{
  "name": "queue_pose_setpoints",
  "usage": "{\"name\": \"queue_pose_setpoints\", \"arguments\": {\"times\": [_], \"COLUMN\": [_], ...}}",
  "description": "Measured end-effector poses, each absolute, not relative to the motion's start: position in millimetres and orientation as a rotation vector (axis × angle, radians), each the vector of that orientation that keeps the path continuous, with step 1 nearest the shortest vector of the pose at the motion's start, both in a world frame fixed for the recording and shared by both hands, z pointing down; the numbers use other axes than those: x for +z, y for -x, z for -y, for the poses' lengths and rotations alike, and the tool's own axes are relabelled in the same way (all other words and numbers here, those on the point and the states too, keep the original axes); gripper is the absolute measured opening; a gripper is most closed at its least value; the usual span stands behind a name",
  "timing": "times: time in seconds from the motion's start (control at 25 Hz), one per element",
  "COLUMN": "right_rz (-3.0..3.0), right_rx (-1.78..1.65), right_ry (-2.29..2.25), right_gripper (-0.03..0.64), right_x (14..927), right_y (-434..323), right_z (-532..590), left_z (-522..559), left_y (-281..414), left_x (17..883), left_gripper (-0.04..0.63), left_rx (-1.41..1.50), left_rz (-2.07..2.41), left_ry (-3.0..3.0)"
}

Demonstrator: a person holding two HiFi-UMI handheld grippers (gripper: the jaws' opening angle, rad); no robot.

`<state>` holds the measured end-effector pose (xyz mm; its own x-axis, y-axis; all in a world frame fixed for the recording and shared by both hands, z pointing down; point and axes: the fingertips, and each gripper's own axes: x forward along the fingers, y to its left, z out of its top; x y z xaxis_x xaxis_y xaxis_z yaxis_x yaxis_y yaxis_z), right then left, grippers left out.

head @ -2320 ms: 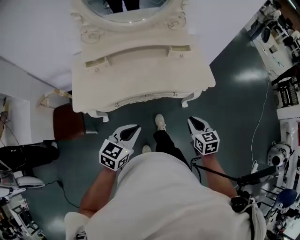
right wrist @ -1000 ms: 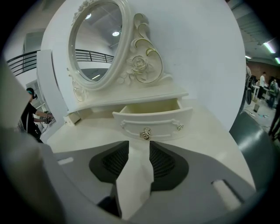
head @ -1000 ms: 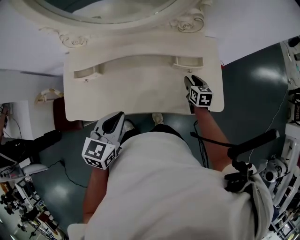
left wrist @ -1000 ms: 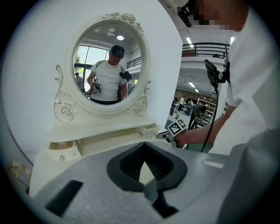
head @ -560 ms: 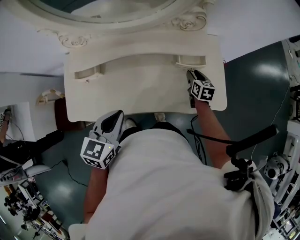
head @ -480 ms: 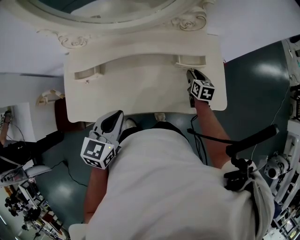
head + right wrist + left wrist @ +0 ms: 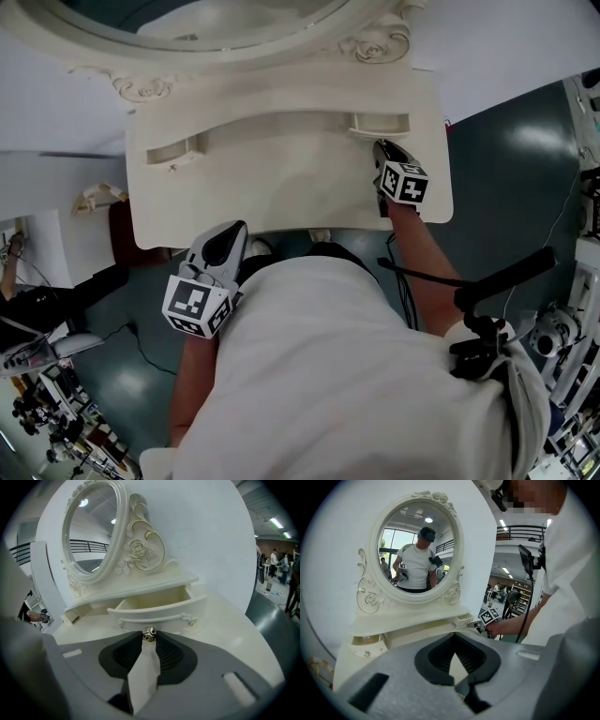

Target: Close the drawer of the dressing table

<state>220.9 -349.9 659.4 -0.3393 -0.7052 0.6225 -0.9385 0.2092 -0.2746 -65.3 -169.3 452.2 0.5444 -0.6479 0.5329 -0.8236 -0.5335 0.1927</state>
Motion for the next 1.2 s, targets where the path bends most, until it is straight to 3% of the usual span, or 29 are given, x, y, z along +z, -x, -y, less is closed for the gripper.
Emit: {"name": "queue_pose_setpoints", "arguments": {"times": [1.2], "right_rz": [2.147], "right_rx": [0.883], "right_ry": [-1.499], "right_gripper": [0.094], "right_x": [659.3], "right_y": [-219.4], "right_z": [390.5], "left_z": [188.7], "left_y": [66.8], "left_x": [452.4], "left_gripper": [0.003], "left_rx": [0.569], "left_rz": [1.235], "left_ry": [-2.34]}}
